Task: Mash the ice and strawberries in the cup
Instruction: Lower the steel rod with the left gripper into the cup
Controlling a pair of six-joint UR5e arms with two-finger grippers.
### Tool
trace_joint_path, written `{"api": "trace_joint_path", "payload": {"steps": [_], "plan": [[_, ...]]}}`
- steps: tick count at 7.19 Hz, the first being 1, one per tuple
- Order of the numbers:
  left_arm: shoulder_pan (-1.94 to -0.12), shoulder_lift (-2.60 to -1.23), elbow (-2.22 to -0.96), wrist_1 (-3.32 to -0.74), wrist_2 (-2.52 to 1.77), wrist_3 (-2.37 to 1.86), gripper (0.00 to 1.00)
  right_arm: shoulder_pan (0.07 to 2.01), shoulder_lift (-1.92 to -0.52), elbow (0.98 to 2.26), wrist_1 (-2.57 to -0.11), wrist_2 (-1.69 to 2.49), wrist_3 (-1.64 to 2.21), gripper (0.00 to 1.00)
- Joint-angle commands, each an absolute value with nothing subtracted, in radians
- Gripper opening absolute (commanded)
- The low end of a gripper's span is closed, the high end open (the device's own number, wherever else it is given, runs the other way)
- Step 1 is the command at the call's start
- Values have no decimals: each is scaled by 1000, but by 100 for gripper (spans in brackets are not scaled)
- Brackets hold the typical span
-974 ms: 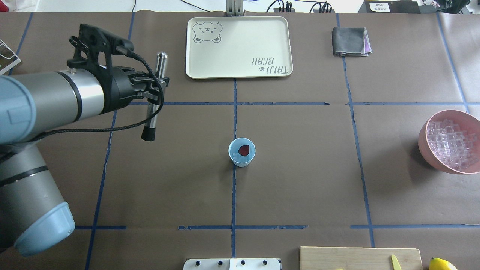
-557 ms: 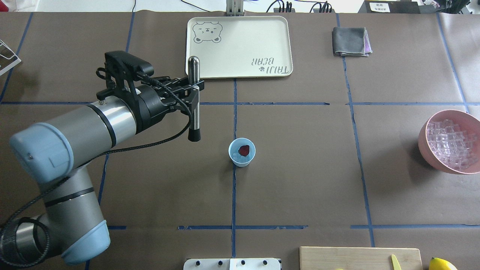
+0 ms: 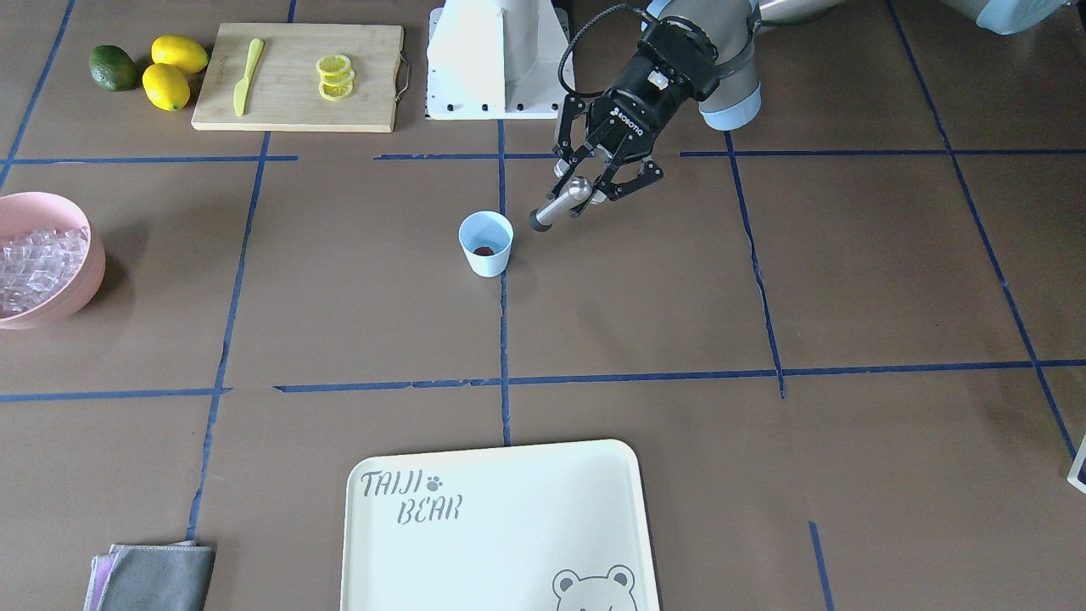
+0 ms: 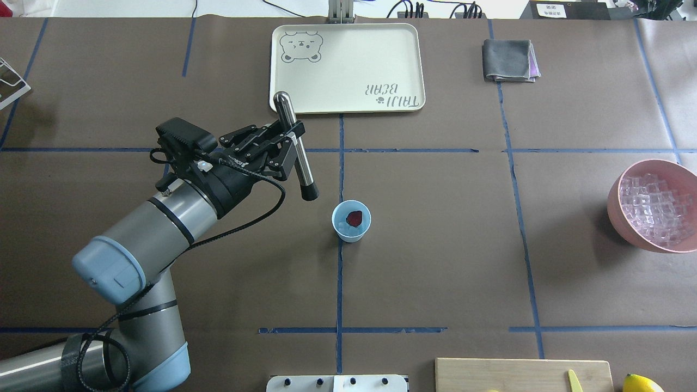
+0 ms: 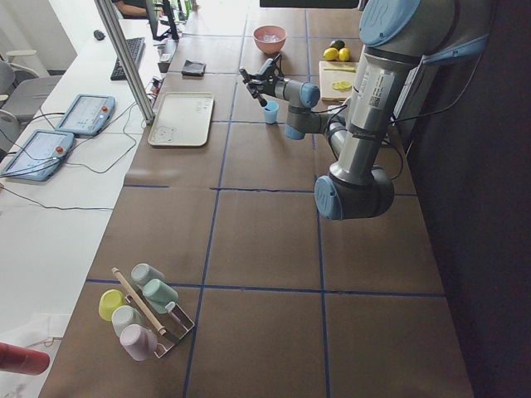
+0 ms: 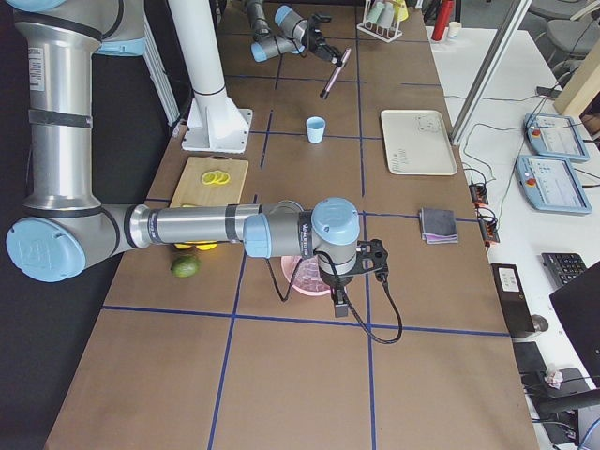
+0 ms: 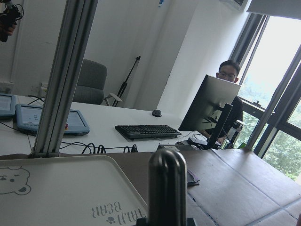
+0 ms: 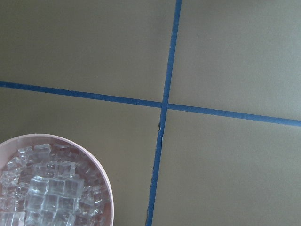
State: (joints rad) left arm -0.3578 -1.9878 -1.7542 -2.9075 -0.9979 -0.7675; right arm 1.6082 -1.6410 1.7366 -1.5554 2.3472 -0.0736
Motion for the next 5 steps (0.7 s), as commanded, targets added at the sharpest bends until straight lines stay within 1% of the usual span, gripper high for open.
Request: {"api": "trace_joint_path", "payload": {"steps": [1, 3, 5], "plan": [[-272, -1990, -1779, -2941, -856, -529, 0, 1605, -1640, 1736, -1554, 2321, -74, 99], [-241, -1988, -1749, -2939, -816, -453, 0, 1603, -1640, 1735, -1555, 2307, -74, 99], [-239, -2081, -1727, -2939, -818, -456, 0, 1600, -1641, 1733, -1555, 2298, -74, 99]]}}
